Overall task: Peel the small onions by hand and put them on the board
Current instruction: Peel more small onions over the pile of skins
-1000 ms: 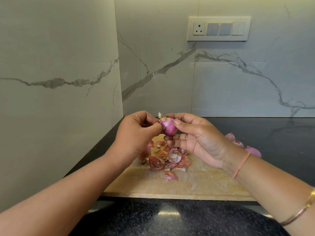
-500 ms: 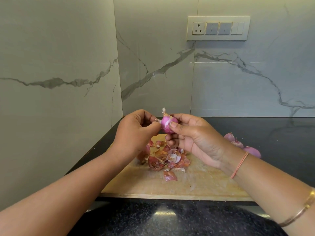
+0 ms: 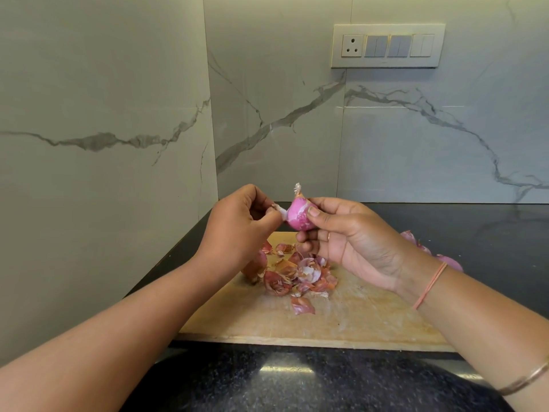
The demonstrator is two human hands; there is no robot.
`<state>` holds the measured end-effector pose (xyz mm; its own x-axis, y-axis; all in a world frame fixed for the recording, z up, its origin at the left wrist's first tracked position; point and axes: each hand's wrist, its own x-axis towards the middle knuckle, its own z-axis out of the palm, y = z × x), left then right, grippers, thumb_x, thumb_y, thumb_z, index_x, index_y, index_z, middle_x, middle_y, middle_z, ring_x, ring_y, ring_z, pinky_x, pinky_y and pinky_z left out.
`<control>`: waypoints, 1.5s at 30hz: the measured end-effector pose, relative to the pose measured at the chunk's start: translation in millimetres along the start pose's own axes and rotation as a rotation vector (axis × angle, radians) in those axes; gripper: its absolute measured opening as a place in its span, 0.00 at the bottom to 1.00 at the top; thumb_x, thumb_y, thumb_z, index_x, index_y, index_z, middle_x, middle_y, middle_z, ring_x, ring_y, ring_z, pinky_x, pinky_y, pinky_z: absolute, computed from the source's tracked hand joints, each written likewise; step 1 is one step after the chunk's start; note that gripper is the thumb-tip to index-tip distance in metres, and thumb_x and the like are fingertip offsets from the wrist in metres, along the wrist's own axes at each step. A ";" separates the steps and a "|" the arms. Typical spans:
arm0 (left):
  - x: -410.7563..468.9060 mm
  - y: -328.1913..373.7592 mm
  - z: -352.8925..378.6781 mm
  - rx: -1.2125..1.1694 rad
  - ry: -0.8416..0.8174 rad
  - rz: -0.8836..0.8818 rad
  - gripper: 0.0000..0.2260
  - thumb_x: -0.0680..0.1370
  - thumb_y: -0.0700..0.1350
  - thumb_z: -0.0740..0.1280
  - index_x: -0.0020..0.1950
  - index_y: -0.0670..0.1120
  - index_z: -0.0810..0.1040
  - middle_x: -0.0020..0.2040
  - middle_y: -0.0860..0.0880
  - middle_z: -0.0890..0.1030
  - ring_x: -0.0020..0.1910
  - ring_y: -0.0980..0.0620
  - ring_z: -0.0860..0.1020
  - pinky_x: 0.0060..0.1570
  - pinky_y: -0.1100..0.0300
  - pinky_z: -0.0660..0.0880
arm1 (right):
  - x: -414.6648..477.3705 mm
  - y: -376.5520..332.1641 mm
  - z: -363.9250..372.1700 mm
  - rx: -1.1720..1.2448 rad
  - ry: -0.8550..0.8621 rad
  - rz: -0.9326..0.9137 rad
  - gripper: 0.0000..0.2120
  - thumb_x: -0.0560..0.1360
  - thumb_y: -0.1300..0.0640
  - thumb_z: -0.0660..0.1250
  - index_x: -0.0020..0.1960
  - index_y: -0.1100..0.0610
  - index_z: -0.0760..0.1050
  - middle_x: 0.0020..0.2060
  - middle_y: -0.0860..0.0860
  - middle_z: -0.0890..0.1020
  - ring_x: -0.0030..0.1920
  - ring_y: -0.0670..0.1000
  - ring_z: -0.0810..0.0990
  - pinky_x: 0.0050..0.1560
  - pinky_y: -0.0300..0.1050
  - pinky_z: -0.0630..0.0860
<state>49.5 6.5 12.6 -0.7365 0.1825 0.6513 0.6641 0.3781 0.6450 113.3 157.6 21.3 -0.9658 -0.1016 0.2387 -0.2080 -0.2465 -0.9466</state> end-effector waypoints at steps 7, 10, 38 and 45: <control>7.8 -7.3 -10.1 -0.005 0.035 -0.136 0.05 0.74 0.47 0.71 0.43 0.47 0.77 0.39 0.52 0.81 0.38 0.56 0.79 0.37 0.61 0.76 | -1.9 -6.3 -1.1 0.048 -0.037 0.002 0.18 0.69 0.61 0.64 0.57 0.65 0.73 0.48 0.64 0.80 0.35 0.50 0.79 0.37 0.41 0.78; 3.3 -3.7 -8.1 -0.036 -0.050 -0.087 0.05 0.74 0.42 0.71 0.41 0.50 0.77 0.37 0.56 0.82 0.35 0.58 0.79 0.36 0.64 0.77 | -1.0 -5.6 -2.6 0.039 0.003 0.016 0.18 0.67 0.62 0.65 0.56 0.63 0.73 0.45 0.62 0.79 0.34 0.50 0.79 0.35 0.41 0.77; -7.5 7.6 -4.7 -0.038 -0.057 0.121 0.05 0.73 0.43 0.71 0.37 0.51 0.81 0.29 0.56 0.79 0.27 0.61 0.74 0.26 0.71 0.68 | -2.9 0.1 -2.6 -0.131 0.034 -0.052 0.18 0.64 0.62 0.70 0.53 0.62 0.73 0.34 0.55 0.81 0.32 0.50 0.77 0.33 0.39 0.76; -8.3 7.0 -3.3 0.052 -0.056 0.133 0.05 0.74 0.45 0.70 0.38 0.48 0.80 0.30 0.54 0.79 0.29 0.55 0.76 0.26 0.64 0.72 | -2.3 1.9 -2.2 -0.146 0.022 -0.028 0.19 0.65 0.61 0.70 0.54 0.63 0.73 0.33 0.55 0.81 0.32 0.49 0.77 0.33 0.40 0.77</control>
<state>60.7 4.7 13.1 -0.6491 0.2837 0.7058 0.7501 0.3933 0.5317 114.7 159.5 18.5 -0.9620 -0.0753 0.2626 -0.2541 -0.1060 -0.9613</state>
